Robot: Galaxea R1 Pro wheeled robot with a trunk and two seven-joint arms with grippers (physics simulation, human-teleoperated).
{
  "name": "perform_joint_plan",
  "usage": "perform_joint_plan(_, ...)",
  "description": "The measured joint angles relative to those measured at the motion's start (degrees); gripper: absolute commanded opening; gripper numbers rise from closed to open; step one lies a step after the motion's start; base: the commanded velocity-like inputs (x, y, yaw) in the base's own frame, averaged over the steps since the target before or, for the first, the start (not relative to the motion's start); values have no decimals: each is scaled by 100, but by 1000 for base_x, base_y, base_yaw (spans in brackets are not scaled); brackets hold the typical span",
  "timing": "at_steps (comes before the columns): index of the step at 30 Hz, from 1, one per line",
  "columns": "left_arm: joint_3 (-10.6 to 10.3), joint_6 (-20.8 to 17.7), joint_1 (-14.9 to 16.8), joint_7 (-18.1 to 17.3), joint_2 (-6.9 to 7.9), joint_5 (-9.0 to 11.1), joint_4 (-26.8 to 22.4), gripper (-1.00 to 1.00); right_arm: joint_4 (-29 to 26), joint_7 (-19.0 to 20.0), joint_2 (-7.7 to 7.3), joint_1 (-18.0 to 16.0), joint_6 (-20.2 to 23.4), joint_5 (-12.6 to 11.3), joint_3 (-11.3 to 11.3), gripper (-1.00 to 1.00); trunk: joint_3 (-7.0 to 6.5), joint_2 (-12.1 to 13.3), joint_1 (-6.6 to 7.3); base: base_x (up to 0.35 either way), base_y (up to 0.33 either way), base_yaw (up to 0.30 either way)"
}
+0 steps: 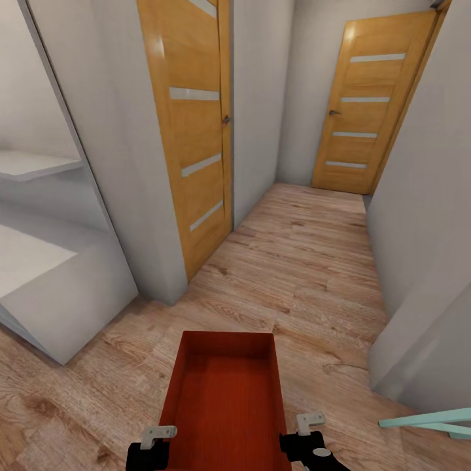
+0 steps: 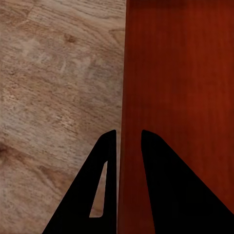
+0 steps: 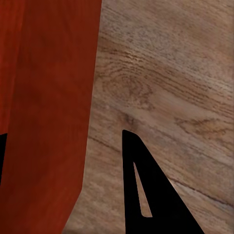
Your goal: Move the two storage containers from the living room to the garage. In the garage, place one container on the floor and stack the other container on top of it (either order is fine).
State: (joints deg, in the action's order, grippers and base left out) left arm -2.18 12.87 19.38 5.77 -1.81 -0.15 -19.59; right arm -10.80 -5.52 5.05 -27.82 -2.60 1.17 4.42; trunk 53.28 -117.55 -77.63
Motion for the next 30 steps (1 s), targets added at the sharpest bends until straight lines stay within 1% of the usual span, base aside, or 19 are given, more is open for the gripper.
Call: perform_joint_plan(30, -11, 3, -2, 8, -6, 22, -18, -100, -4, -9, 0, -2, -1, 9, -8, -100, 0, 0, 0, 0, 0, 0)
